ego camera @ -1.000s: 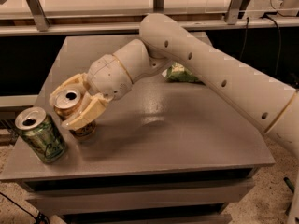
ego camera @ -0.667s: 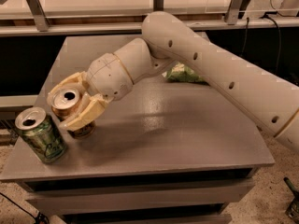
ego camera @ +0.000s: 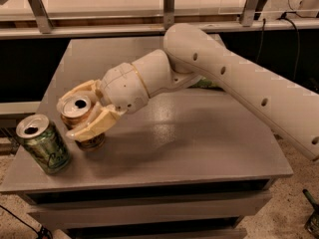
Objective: Move orange can near green can
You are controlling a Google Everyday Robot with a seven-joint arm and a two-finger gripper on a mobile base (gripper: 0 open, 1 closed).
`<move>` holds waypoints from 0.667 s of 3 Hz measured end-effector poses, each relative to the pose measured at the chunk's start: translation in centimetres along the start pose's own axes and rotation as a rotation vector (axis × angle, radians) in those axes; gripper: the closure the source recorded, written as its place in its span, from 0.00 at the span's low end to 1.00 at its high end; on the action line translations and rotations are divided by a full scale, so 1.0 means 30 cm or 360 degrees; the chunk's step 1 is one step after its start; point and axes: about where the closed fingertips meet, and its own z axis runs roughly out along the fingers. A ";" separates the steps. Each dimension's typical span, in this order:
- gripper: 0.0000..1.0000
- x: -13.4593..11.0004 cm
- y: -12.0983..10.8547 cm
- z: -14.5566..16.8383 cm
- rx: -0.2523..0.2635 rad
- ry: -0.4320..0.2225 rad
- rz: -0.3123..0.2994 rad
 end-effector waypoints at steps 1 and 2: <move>0.82 0.017 0.001 0.007 0.0019 -0.0051 0.0056; 0.59 0.014 0.003 0.012 0.0013 -0.0050 0.0052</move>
Offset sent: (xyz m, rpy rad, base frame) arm 0.0003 0.0008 -0.0045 0.0141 0.0362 -0.0115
